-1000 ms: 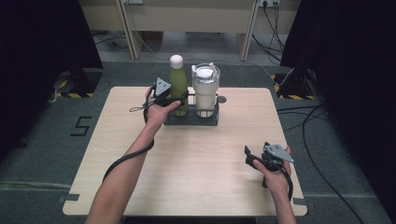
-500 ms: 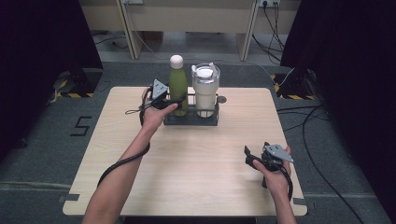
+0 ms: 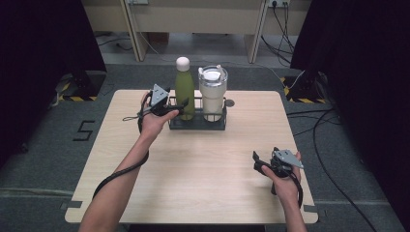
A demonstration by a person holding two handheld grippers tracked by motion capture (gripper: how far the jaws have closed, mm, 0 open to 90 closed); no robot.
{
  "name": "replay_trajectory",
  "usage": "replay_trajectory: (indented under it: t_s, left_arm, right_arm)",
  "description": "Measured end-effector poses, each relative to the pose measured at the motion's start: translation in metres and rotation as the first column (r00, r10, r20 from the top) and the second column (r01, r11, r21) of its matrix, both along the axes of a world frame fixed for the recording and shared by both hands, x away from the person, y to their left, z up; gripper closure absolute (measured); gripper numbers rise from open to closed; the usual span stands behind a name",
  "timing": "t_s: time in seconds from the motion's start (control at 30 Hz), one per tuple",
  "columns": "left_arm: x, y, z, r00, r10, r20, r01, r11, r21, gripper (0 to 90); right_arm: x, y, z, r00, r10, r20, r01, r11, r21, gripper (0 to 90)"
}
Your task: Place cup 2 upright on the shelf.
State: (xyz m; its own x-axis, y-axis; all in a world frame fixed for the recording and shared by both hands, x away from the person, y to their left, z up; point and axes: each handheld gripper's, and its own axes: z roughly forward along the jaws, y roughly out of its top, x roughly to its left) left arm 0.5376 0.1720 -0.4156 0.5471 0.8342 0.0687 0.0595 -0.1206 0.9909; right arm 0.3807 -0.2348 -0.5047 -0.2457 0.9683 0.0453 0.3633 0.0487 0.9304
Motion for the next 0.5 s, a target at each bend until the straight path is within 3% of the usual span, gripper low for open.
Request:
replay_trajectory:
  t_s: [0.5]
  left_arm:
    - [-0.022, 0.017, -0.002, 0.9999, -0.010, 0.008, 0.010, 0.9999, 0.013, 10.4]
  right_arm:
    - [0.000, -0.001, 0.000, 1.0000, -0.003, 0.000, 0.003, 1.000, -0.003, 15.4]
